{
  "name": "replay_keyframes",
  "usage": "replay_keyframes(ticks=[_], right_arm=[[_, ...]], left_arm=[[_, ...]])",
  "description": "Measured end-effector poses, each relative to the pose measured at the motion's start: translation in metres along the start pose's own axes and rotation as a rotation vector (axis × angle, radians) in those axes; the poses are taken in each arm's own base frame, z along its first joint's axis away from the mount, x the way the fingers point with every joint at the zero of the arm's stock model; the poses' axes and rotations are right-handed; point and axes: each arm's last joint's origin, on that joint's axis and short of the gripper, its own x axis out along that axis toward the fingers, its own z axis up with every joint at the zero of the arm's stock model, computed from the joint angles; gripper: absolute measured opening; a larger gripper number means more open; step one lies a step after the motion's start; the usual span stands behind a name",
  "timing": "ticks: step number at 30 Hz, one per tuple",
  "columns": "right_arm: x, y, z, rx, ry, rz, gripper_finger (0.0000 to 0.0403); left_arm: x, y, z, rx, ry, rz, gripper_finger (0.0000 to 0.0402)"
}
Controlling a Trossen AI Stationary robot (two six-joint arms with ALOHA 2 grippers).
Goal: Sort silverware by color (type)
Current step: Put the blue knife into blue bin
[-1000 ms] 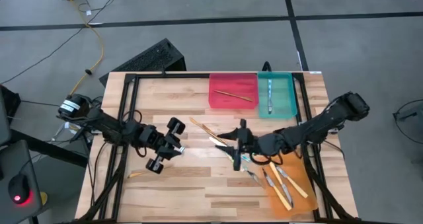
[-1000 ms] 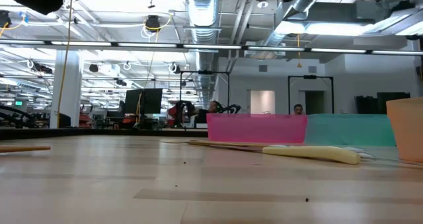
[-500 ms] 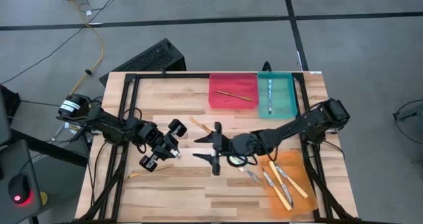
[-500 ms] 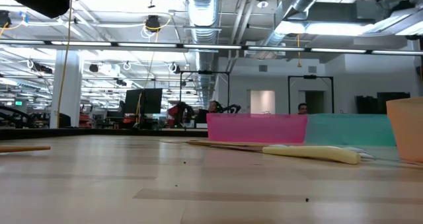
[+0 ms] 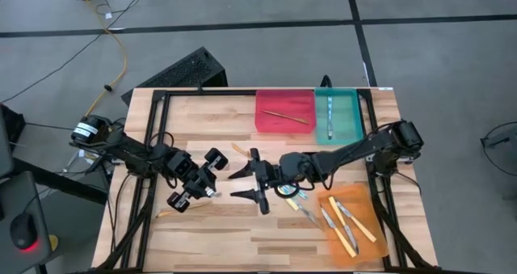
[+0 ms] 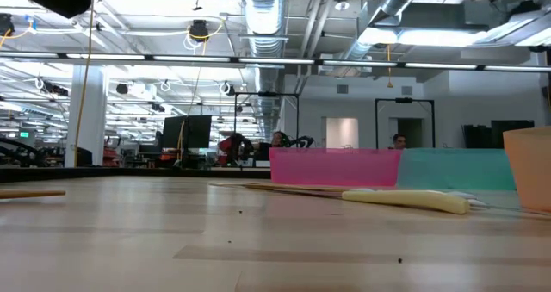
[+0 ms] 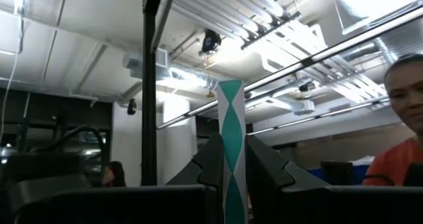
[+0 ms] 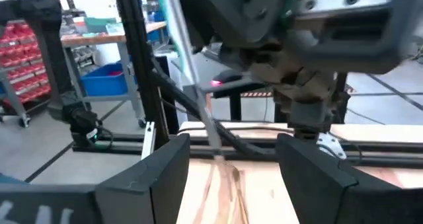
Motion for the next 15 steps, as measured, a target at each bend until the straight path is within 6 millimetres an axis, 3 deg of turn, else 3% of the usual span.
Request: replay_keyframes(ticks=[5, 15], right_arm=[[0.007, 0.001, -0.008, 0.001, -0.019, 0.072, 0.025], [0.019, 0.001, -0.027, 0.03, 0.006, 0.151, 0.025]], left_arm=[[0.01, 0.003, 0.0, 0.007, -0.013, -0.022, 0.0021], [0.025, 0.016, -0.034, -0.08, 0.054, -0.06, 0.0021]])
